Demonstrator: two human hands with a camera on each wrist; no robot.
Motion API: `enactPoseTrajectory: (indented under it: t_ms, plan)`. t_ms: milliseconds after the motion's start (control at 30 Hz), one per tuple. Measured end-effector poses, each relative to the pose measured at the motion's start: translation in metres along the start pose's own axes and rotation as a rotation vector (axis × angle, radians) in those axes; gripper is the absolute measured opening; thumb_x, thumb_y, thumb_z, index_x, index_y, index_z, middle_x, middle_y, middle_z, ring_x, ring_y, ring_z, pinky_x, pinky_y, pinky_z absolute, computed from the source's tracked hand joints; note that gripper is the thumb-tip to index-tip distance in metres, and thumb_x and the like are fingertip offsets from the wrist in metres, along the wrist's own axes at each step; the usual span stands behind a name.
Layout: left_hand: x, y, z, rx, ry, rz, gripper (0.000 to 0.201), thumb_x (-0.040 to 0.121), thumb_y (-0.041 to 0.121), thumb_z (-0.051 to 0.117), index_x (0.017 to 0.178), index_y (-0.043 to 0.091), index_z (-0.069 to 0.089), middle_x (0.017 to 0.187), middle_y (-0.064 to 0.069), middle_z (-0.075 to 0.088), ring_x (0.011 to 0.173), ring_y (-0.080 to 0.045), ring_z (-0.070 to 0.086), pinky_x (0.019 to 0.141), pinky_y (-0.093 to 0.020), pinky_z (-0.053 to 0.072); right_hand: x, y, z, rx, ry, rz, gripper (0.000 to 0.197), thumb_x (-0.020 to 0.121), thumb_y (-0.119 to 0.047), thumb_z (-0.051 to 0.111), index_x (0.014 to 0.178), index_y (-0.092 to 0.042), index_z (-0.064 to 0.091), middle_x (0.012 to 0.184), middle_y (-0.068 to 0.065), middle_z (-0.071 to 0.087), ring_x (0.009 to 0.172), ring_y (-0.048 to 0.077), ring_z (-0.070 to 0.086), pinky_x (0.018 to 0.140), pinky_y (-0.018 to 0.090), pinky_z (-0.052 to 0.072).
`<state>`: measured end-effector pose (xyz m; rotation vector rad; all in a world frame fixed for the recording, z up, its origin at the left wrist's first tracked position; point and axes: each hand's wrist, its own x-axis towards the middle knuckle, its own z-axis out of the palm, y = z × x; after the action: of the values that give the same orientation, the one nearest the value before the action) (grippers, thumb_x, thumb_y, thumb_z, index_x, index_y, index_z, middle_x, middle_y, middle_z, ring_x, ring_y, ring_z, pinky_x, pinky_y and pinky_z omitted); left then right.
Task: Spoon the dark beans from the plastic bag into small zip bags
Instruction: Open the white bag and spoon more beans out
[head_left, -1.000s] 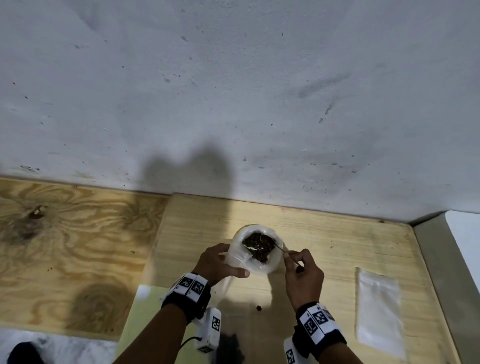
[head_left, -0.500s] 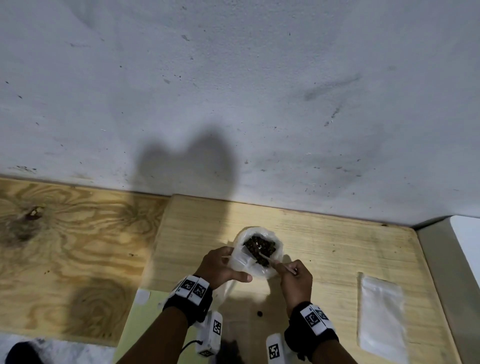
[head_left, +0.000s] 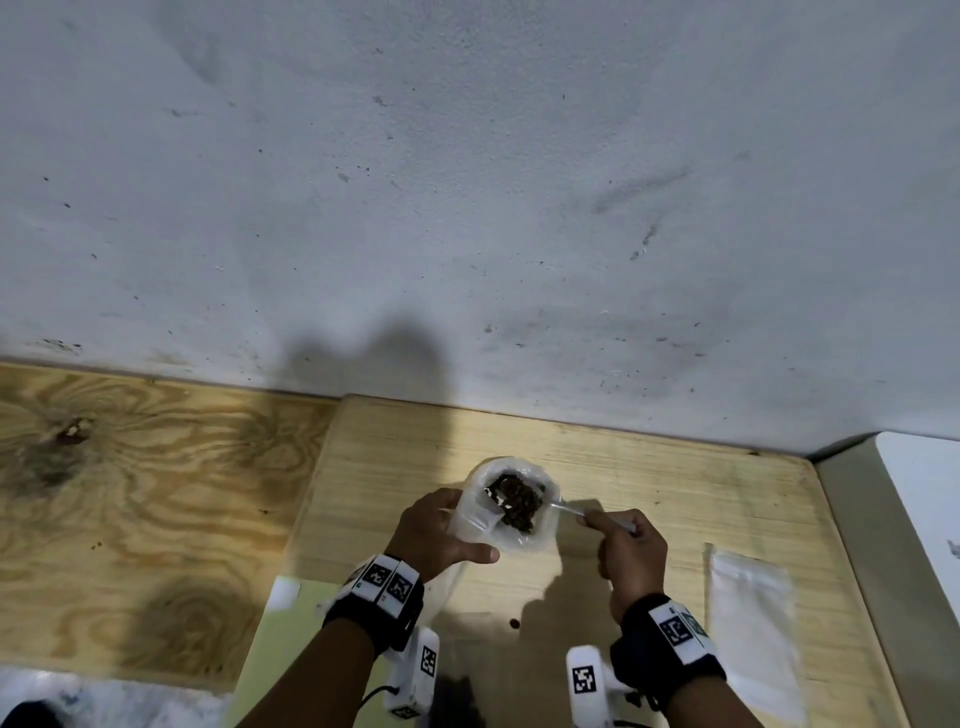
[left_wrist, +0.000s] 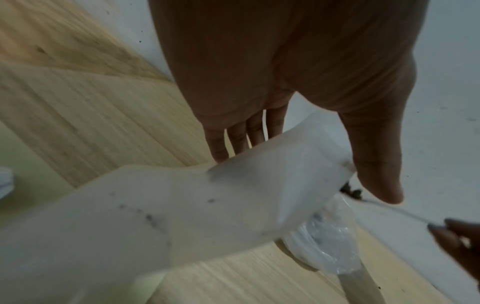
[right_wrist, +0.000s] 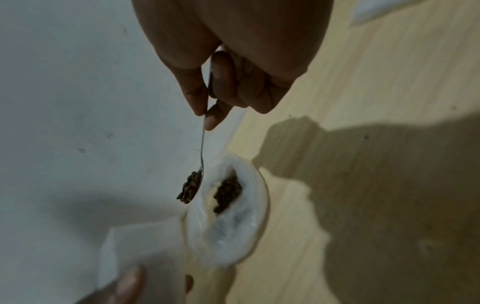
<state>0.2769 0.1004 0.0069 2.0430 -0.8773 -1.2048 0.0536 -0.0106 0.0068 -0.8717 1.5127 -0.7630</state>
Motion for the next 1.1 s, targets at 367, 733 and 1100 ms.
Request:
enactPoseTrajectory:
  t_ms: [367,733,1100]
  plan:
    - [-0.016,0.007,0.016,-0.027,0.148,0.089,0.088,0.043,0.04,0.097,0.121,0.024,0.059,0.117,0.01,0.061,0.102,-0.009,0.059,0.074,-0.01,0.042,-0.037,-0.048,-0.001,-0.087,-0.142,-0.307,0.028,0.074,-0.004,0.08,0.069,0.001,0.053,0.067,0.019,0.061,0.049,0.013,0.042,0.057,0.031,0.035]
    - [-0.018,0.005,0.015,-0.081,0.136,0.049,0.083,0.04,0.046,0.093,0.116,0.031,0.063,0.112,0.011,0.066,0.101,-0.005,0.061,0.069,-0.013,0.043,-0.055,-0.044,0.001,-0.348,-0.318,-0.618,0.029,0.081,-0.01,0.079,0.068,-0.025,0.058,0.074,-0.005,0.073,0.061,0.017,0.062,0.06,0.029,0.048]
    - [0.004,0.0,0.012,0.011,-0.034,-0.078,0.102,0.029,0.057,0.089,0.123,0.03,0.059,0.119,0.009,0.065,0.105,-0.011,0.063,0.093,-0.032,0.053,-0.021,0.001,0.007,-0.489,0.025,-0.568,0.035,0.086,-0.022,0.074,0.067,-0.025,0.044,0.052,0.002,0.056,0.04,0.021,0.044,0.048,0.034,0.043]
